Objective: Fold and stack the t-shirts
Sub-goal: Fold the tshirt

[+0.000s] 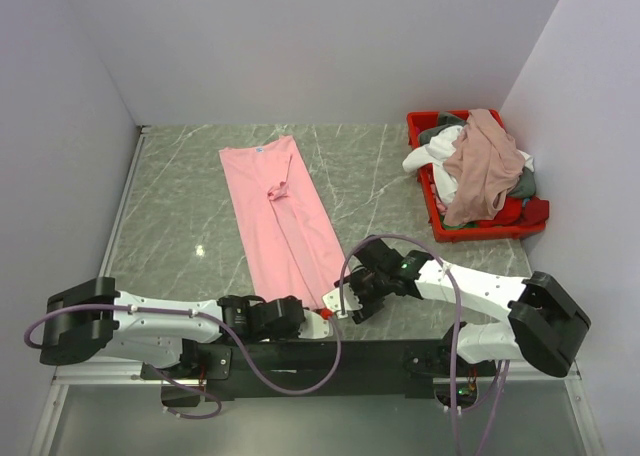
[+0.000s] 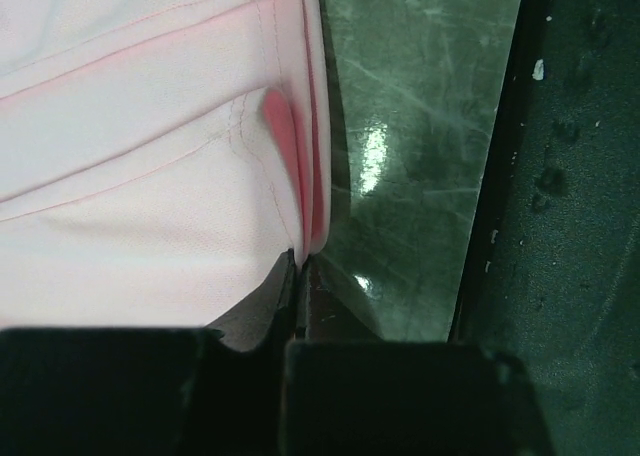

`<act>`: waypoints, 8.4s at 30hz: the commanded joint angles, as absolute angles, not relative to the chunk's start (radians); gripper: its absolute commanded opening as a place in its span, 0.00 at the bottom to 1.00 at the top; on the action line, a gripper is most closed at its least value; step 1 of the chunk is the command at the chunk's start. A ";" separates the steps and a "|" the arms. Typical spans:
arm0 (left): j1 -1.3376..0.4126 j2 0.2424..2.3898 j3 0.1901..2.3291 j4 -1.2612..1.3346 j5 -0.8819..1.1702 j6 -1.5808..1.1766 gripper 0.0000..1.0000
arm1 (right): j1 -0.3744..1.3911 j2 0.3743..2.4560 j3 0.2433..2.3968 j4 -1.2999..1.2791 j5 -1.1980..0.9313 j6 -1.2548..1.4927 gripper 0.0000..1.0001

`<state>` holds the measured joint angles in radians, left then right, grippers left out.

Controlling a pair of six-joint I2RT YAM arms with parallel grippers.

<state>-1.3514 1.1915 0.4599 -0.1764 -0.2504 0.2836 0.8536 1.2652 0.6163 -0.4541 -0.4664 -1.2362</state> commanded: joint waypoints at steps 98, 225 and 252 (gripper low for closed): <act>-0.356 1.405 0.701 0.209 0.242 0.646 0.00 | 0.586 2.020 1.649 -0.531 -0.517 -1.192 0.00; -0.457 1.338 0.580 -0.049 0.189 0.859 0.61 | 0.526 1.810 1.200 -0.368 -0.627 -1.482 0.78; -0.456 1.278 0.466 0.074 0.104 0.882 0.04 | 0.615 1.977 1.257 -0.278 -0.454 -1.390 0.10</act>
